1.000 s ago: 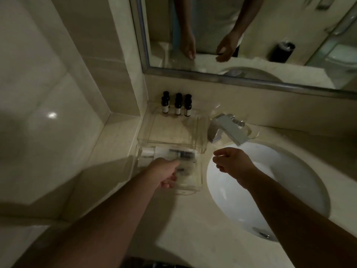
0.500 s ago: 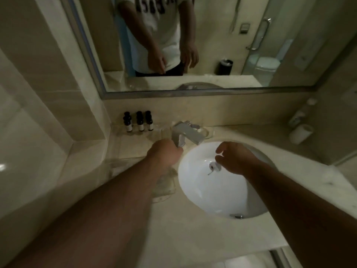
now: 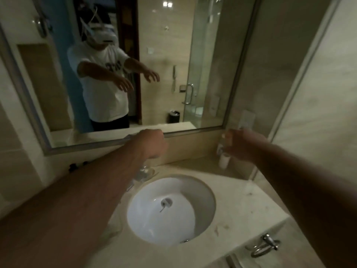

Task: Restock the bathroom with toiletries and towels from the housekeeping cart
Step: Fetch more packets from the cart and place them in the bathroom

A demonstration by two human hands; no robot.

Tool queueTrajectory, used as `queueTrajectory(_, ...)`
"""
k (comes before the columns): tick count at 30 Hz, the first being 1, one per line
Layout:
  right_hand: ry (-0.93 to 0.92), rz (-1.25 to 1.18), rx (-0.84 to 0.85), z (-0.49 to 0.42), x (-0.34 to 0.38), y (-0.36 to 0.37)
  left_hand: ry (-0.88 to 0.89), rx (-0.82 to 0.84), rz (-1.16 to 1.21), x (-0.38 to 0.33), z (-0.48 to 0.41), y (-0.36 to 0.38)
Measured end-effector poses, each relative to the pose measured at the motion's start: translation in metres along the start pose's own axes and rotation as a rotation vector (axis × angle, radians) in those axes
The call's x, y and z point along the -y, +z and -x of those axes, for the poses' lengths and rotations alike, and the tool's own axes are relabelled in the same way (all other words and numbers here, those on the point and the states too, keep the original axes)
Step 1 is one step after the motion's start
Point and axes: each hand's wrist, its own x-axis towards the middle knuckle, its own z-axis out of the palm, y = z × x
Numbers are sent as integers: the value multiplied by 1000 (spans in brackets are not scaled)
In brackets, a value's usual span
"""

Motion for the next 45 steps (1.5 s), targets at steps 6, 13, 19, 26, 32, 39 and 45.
queueTrajectory(6, 173, 9, -266, 71, -75, -45, 169, -29, 9, -94, 23, -12)
queueTrajectory(13, 371, 81, -417, 132, -161, -59, 396, -28, 13, -212, 21, -3)
queueTrajectory(19, 535, 239, -435, 183, -232, -52, 642, -1, 43, -321, 22, 22)
queueTrajectory(26, 826, 166, -439, 241, -309, -73, 971, 39, 246, -433, 35, 39)
queueTrajectory(32, 1065, 227, -333, 282, -354, -66, 1238, 111, 297, -521, 54, 76)
queueTrajectory(39, 1304, 242, -150, 335, -376, -2, 1444, 251, 311, -578, 80, 171)
queueTrajectory(45, 1469, 261, -104, 394, -389, 32, 1590, 255, 170, -618, 119, 220)
